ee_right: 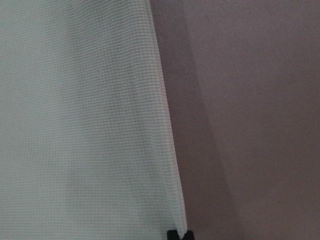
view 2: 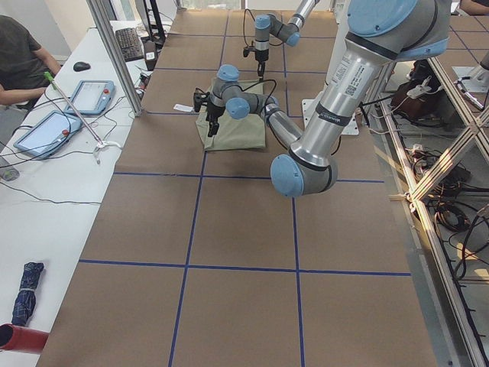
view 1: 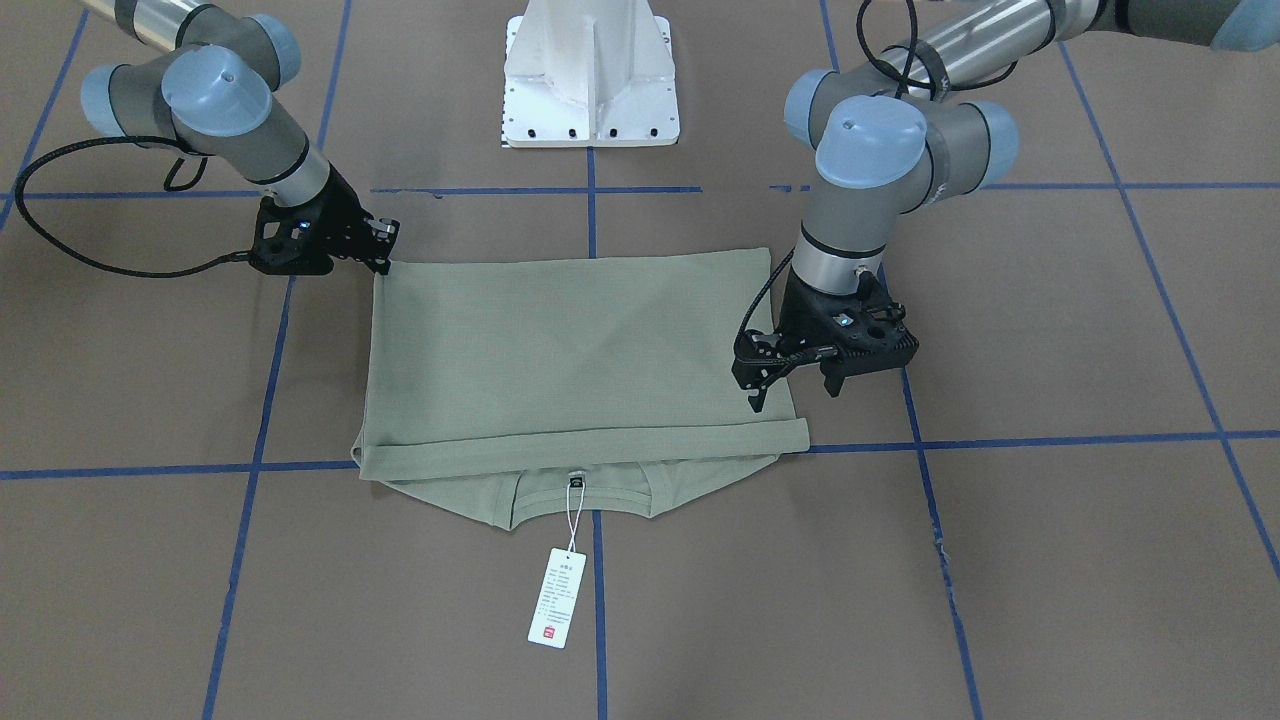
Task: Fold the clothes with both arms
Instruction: 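Grasp the shirt edge with the right gripper and drag it toward the robot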
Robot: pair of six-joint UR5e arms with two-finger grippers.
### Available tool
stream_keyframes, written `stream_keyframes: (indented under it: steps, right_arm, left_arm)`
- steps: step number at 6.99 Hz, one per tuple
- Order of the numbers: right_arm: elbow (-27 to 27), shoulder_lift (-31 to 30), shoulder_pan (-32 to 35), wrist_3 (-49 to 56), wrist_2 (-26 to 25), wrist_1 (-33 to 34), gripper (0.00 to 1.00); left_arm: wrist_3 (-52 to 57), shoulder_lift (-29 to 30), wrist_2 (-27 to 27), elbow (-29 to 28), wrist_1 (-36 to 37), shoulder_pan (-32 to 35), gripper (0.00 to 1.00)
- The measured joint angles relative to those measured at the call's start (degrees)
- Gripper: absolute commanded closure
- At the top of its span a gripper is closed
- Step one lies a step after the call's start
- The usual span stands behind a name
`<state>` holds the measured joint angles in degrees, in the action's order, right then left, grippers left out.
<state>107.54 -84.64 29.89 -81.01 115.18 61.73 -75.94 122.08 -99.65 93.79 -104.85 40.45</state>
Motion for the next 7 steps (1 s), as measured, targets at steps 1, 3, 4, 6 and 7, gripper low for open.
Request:
stream_keyframes:
  steps: [1,3,4,6,7]
  right_arm:
    - [2.87,-3.25,-1.18,0.04,0.09,-0.02,1.0]
    - [10.87,-12.93,-6.31,-0.07,0.5,-0.1,1.0]
    - [14.76,-17.78,-10.02,-0.21,1.76,-0.27,1.0]
    - [19.91,-23.82,-20.88,-2.94,3.98,-0.43,0.01]
    - [20.86,-24.44,-25.22,-6.57,4.23,-0.48,0.0]
  left_arm:
    - [0.0,0.0,0.08,0.07,0.0,-0.01,0.0]
    - [-0.02,0.06,0.24,0.2,0.0,-0.02,0.0]
    - [-0.06,0.06,0.49,0.23,0.0,-0.08,0.0]
    - [-0.03,-0.12,1.55,0.28,0.0,-0.2,0.0]
    - [-0.01,-0.28,2.02,0.31,0.0,-0.25,0.0]
